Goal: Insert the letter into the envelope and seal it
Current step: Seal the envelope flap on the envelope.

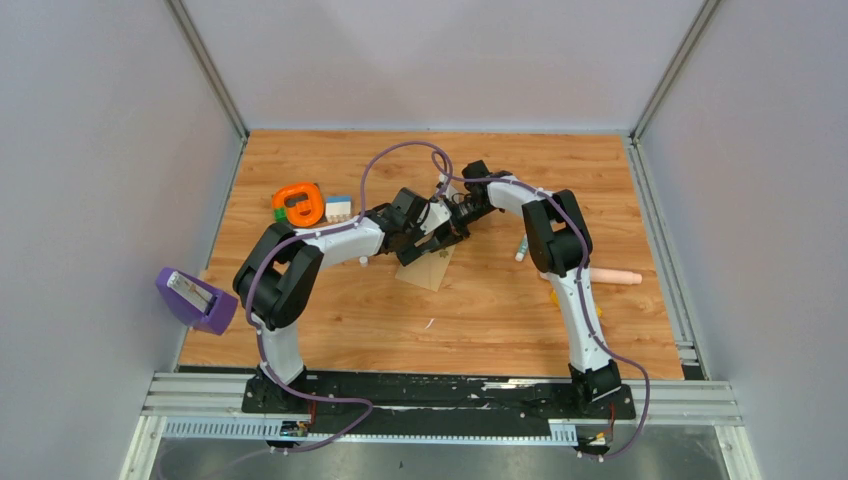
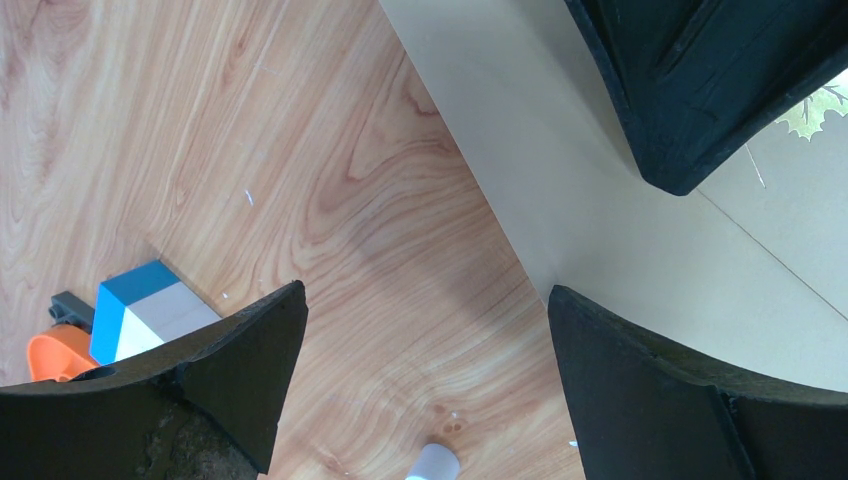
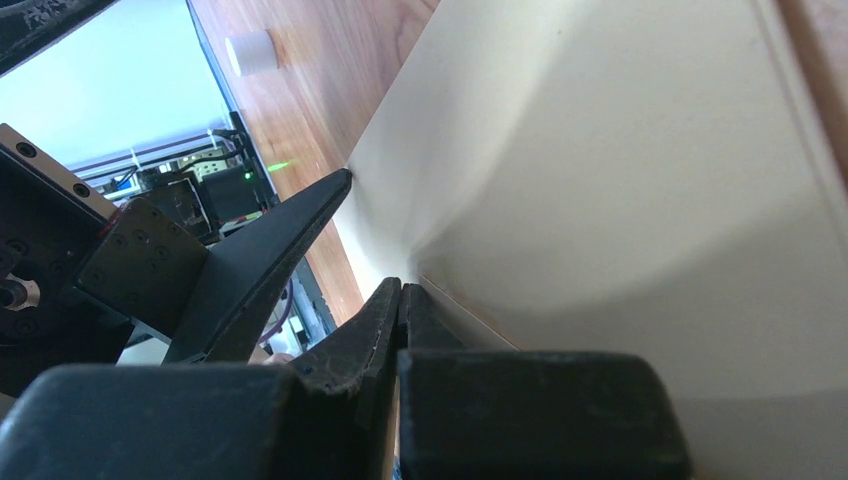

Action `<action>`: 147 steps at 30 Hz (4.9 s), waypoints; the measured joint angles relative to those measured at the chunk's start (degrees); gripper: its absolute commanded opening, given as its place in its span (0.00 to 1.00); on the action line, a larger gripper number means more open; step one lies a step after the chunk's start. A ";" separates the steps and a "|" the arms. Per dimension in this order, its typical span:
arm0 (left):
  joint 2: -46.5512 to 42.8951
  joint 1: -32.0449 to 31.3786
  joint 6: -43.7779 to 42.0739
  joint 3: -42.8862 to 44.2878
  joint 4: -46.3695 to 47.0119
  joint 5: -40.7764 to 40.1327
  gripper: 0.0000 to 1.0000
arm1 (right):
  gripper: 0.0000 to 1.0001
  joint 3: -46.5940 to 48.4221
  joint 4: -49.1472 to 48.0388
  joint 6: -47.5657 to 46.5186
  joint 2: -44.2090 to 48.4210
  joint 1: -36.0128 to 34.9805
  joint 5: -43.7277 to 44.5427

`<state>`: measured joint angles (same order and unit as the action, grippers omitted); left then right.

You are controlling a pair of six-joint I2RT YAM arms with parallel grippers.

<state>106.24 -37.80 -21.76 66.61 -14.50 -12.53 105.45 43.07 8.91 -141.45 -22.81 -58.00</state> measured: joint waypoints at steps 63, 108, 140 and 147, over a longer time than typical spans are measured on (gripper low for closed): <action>-13.11 3.34 4.94 -2.62 -0.92 16.59 1.00 | 0.00 1.66 2.62 -5.03 0.31 0.37 -4.55; -13.11 3.74 4.61 -2.84 -0.92 14.38 1.00 | 0.00 -3.96 2.03 -13.09 15.61 4.37 0.61; -9.38 3.74 6.49 -2.84 -0.20 14.84 1.00 | 0.00 1.90 4.22 -6.05 0.83 -0.63 3.72; -7.56 5.11 8.90 -2.84 -0.61 20.17 1.00 | 0.00 2.19 4.63 -5.99 0.83 -0.74 4.17</action>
<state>98.67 -32.69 -12.86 63.77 -15.11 7.64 107.63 47.70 2.92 -140.62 -23.55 -53.82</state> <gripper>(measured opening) 0.998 0.009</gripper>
